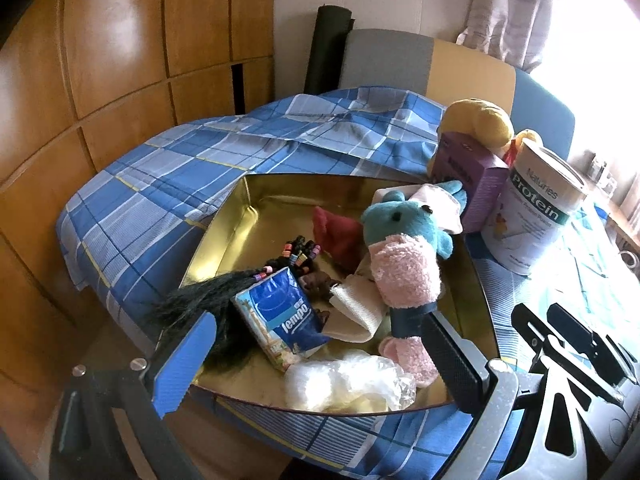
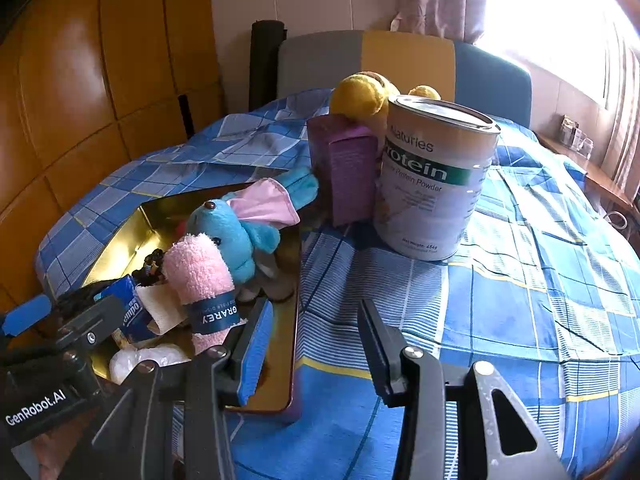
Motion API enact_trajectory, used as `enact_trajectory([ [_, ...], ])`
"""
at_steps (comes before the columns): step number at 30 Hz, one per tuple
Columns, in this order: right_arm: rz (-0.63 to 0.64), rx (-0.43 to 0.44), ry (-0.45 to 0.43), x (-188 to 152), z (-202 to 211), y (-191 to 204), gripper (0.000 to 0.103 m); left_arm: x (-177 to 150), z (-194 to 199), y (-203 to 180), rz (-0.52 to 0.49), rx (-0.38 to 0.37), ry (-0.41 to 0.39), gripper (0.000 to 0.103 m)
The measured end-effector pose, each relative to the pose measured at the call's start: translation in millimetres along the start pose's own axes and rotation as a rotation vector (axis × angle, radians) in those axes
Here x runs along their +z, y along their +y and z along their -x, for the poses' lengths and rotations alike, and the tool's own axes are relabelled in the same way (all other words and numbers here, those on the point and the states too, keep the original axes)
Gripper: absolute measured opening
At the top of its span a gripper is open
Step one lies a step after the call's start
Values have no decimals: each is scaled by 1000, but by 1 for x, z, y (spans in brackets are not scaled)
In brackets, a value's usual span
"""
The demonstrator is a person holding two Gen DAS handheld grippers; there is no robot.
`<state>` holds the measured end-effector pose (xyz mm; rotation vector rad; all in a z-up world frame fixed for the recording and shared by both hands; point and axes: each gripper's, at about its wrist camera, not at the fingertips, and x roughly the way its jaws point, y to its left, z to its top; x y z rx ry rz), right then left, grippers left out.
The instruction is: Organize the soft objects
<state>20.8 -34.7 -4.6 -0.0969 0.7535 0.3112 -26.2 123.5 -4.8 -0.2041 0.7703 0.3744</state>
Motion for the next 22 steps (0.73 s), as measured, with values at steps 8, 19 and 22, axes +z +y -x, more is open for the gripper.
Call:
enact_trajectory([
  [8, 3, 2, 2, 0, -1, 1, 44, 0, 0, 0, -2, -5, 0, 103],
  [19, 1, 1, 13, 0, -6, -3, 44, 1, 4, -3, -19, 3, -46, 96],
  [22, -11, -3, 16, 0, -7, -9, 44, 3, -1, -1, -14, -19, -23, 96],
])
